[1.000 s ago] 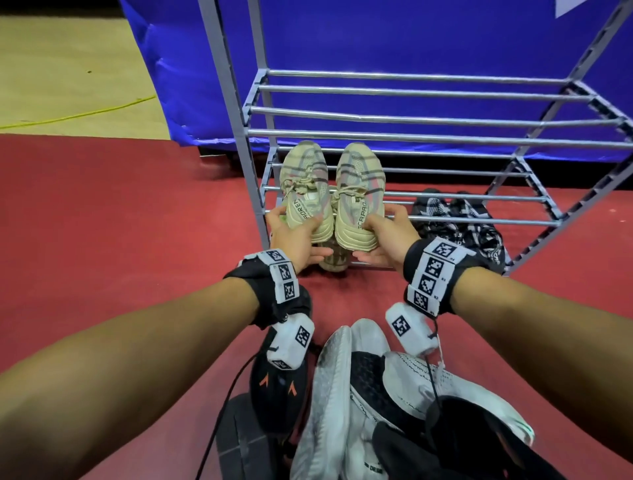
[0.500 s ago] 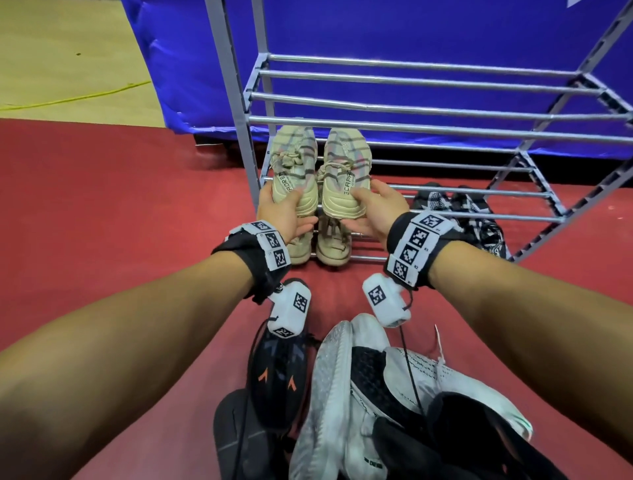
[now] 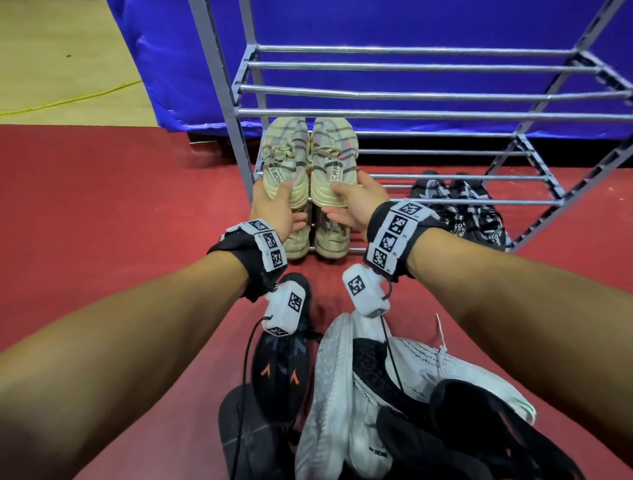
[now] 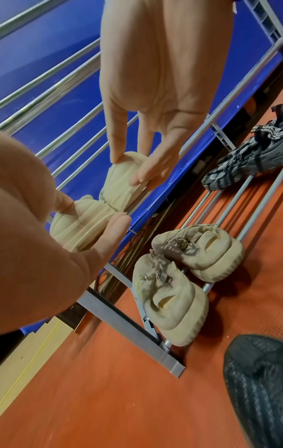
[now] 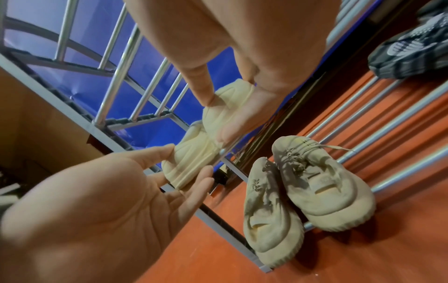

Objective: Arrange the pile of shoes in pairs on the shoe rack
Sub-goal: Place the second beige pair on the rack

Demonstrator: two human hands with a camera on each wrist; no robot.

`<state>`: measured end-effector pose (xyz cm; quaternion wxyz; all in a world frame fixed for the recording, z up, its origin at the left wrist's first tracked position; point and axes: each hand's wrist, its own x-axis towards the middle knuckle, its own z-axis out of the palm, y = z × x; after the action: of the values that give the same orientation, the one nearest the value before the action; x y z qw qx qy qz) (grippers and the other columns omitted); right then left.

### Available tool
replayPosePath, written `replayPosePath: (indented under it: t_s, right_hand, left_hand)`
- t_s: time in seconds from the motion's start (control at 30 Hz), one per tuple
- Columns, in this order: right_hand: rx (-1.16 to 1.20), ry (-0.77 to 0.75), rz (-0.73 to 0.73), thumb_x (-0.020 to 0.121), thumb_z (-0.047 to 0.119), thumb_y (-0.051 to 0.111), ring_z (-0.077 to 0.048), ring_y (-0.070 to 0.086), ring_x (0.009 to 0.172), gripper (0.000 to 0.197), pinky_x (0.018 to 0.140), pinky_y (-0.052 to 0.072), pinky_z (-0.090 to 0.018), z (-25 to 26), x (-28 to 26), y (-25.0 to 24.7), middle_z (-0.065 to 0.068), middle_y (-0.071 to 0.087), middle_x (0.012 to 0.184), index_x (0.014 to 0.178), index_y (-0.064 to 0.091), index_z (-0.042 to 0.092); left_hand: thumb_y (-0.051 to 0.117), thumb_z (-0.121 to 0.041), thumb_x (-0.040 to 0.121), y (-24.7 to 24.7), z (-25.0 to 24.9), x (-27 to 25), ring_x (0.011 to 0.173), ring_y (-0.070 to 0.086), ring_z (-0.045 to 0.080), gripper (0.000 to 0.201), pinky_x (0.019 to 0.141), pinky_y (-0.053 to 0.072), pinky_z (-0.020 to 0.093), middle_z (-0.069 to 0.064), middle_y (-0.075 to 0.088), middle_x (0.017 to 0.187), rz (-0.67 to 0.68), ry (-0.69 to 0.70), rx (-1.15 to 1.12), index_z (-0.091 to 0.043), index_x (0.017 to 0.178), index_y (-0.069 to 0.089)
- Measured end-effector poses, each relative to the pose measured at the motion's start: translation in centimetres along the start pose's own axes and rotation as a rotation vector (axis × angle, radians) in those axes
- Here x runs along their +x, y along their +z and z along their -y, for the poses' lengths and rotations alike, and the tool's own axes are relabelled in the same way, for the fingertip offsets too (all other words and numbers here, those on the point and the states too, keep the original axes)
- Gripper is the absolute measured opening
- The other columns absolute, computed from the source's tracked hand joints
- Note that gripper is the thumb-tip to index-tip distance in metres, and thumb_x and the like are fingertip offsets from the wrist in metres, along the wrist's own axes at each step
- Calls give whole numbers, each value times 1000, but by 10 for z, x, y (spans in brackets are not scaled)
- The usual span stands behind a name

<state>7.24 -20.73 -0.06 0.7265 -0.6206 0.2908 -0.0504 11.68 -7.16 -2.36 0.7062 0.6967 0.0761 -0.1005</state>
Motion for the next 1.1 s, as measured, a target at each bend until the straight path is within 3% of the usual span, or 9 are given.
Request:
replayPosePath:
  t_s: [0.13,0.27,0.4,0.53,0.6,0.73,0.87,1.0,1.1]
  right_hand:
    - [-24,-52,-24,97,19,62,-18,74,63,50,54,58,-24,-5,1,0,-12,67,126,144,45,15]
    - [-65,-70,-38,98,21,62,-20,72,68,63,61,61,-28,0,-1,-4,-10,66,122,153,34,22]
    - [-137,-78,-54,98,29,62,-24,73,74,71,74,63,-37,-2,-6,-4,-4,55,132,157,24,25]
    - [-196,-31,-30,96,36,63,-20,73,68,76,65,63,-32,-1,-4,-10,-5,48,148,158,20,31]
    - [-226,-9,-14,96,40,62,-19,73,65,76,58,61,-29,-2,-4,-12,-12,59,136,158,18,34]
    - [-336,-18,39,99,41,55,-20,72,63,70,55,60,-29,-1,-5,-13,-10,70,90,157,16,37]
    - [-397,-24,49,99,41,55,-21,73,65,64,53,59,-30,1,-4,-12,-9,69,90,153,23,34]
    - [-443,-20,126,96,36,60,-27,76,76,73,60,62,-35,2,-15,-16,-9,72,95,152,14,38]
    - [-439,-132,158,95,22,63,-20,69,66,77,50,59,-29,2,-26,-18,-9,68,95,151,12,34]
  left_hand:
    - [53,-36,99,-2,-2,2,54,68,19,55,56,58,31,6,61,116,23,-31,1,-32,150,31]
    - [51,-36,100,-2,-4,4,54,68,17,54,56,59,31,6,61,115,63,-10,51,-28,150,31]
    - [50,-43,99,3,-4,5,57,68,18,62,54,58,30,7,59,120,85,4,115,-30,153,23]
    - [49,-53,97,3,1,7,61,70,21,60,50,56,28,18,72,96,67,6,139,-32,149,29]
    - [49,-55,96,3,2,8,61,70,21,63,50,55,28,15,72,91,62,-6,145,-33,151,26]
    - [44,-57,97,6,1,7,59,67,23,71,49,54,27,13,70,89,74,-28,185,-39,155,7]
    - [43,-55,98,7,-1,5,58,66,21,70,44,51,24,13,69,90,64,-50,191,-38,155,7]
    - [42,-57,98,8,-7,4,48,66,19,70,43,50,24,13,69,89,79,-95,222,-35,154,6]
    - [49,-53,92,7,-8,-7,48,67,24,79,46,53,28,16,69,103,46,-59,306,-40,154,2]
